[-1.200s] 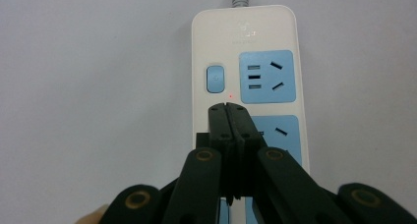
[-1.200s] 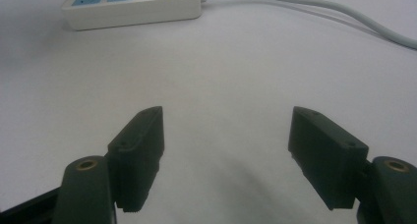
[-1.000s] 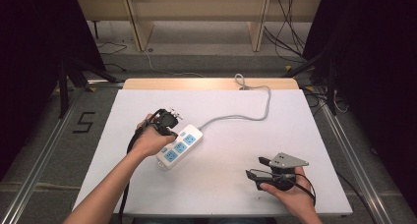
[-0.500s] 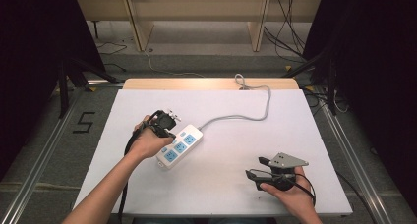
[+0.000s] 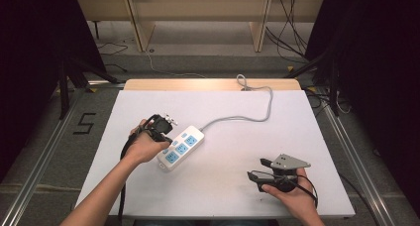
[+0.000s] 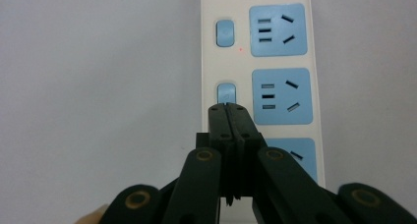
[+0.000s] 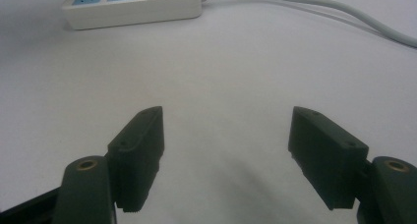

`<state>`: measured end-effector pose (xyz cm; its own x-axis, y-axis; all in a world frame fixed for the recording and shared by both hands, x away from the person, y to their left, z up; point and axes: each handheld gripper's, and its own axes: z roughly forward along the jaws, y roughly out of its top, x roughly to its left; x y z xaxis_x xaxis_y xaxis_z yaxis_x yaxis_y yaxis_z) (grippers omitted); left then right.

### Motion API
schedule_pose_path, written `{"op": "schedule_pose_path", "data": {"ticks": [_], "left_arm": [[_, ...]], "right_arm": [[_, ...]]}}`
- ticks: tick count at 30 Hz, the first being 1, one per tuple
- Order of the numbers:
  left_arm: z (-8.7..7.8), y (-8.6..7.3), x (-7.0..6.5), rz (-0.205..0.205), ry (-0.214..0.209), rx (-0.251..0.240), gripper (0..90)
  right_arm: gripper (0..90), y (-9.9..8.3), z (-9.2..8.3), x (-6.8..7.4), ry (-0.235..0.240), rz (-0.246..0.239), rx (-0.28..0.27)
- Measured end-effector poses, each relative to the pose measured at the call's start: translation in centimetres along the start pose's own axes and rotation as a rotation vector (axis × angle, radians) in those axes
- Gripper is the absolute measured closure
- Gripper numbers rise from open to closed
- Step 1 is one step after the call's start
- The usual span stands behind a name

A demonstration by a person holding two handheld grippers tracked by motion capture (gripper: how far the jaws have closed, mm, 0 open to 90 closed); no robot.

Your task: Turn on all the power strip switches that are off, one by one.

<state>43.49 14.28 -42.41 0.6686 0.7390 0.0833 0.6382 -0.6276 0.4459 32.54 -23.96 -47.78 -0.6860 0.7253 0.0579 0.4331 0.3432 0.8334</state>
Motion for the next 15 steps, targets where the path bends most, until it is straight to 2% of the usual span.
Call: {"op": "schedule_pose_path", "data": {"ticks": [15], "left_arm": [[0.31,-0.98,0.09,0.001,-0.003,0.025,89.7]], "right_arm": [[30.6,-0.01,0.01,-0.03,-0.001,0.004,0.002]]}}
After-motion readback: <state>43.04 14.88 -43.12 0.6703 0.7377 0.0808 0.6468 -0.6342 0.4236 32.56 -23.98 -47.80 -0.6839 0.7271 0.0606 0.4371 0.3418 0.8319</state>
